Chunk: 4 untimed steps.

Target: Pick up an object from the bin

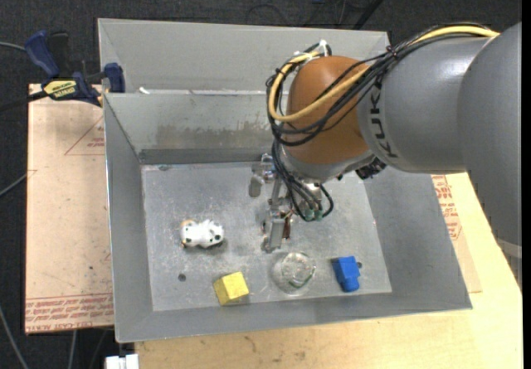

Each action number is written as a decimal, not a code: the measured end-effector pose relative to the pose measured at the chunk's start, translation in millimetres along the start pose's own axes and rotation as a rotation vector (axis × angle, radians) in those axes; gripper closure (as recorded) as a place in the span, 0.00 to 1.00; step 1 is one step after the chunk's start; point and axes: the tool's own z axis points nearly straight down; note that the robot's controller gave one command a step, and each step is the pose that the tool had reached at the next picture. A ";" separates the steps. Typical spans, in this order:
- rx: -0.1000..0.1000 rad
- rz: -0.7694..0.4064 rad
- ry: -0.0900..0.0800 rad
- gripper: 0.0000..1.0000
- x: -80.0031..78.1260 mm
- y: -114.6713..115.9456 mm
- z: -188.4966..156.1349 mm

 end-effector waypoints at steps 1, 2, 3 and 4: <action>-0.001 0.003 -0.008 0.00 -1.7 -0.5 -4.8; -0.002 -0.200 -0.016 0.00 -17.3 -39.9 33.8; 0.001 -0.313 -0.004 0.00 -18.9 -74.8 38.9; 0.001 -0.403 -0.009 0.00 -15.9 -63.6 25.0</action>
Offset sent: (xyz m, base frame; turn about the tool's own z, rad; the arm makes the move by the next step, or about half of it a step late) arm 0.0230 -0.0744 -0.0647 -0.3097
